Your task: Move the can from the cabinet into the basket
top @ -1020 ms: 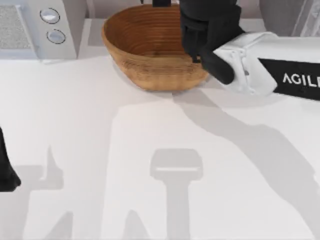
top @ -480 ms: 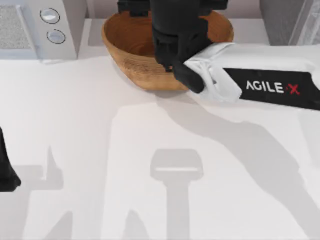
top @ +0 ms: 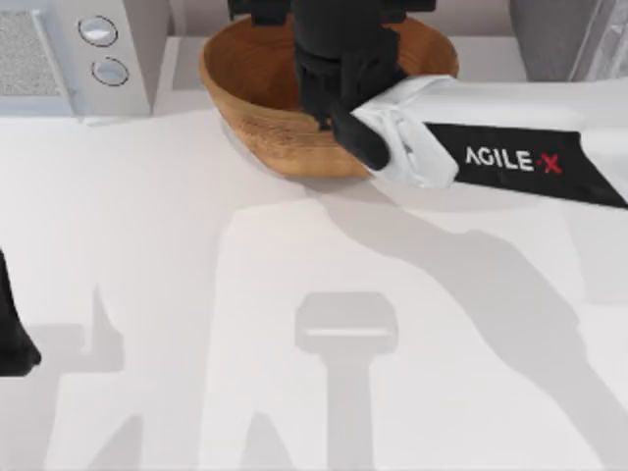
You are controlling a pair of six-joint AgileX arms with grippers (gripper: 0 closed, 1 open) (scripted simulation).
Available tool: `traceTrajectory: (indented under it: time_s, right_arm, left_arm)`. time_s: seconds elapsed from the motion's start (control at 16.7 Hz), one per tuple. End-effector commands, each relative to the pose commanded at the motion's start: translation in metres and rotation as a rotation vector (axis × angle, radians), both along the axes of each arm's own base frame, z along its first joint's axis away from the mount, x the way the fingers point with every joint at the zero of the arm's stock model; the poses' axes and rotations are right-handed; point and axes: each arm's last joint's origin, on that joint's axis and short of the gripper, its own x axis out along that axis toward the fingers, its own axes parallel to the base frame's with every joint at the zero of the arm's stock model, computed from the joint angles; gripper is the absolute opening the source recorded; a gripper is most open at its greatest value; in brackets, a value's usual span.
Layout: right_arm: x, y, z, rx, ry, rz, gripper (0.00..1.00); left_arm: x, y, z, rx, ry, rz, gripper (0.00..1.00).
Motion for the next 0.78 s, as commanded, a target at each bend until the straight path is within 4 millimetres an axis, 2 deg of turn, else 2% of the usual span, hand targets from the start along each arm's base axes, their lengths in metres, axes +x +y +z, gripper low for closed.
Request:
traceTrajectory:
  time_s: [0.12,0.78]
  right_arm:
    - [0.0000,0.0000,0.0000,0.000,0.000,0.000,0.00]
    - [0.0000,0.0000,0.0000,0.000,0.000,0.000,0.83]
  left_arm:
    - [0.0000,0.0000,0.0000,0.000,0.000,0.000,1.00]
    - [0.0000,0.0000,0.0000,0.000,0.000,0.000,1.00]
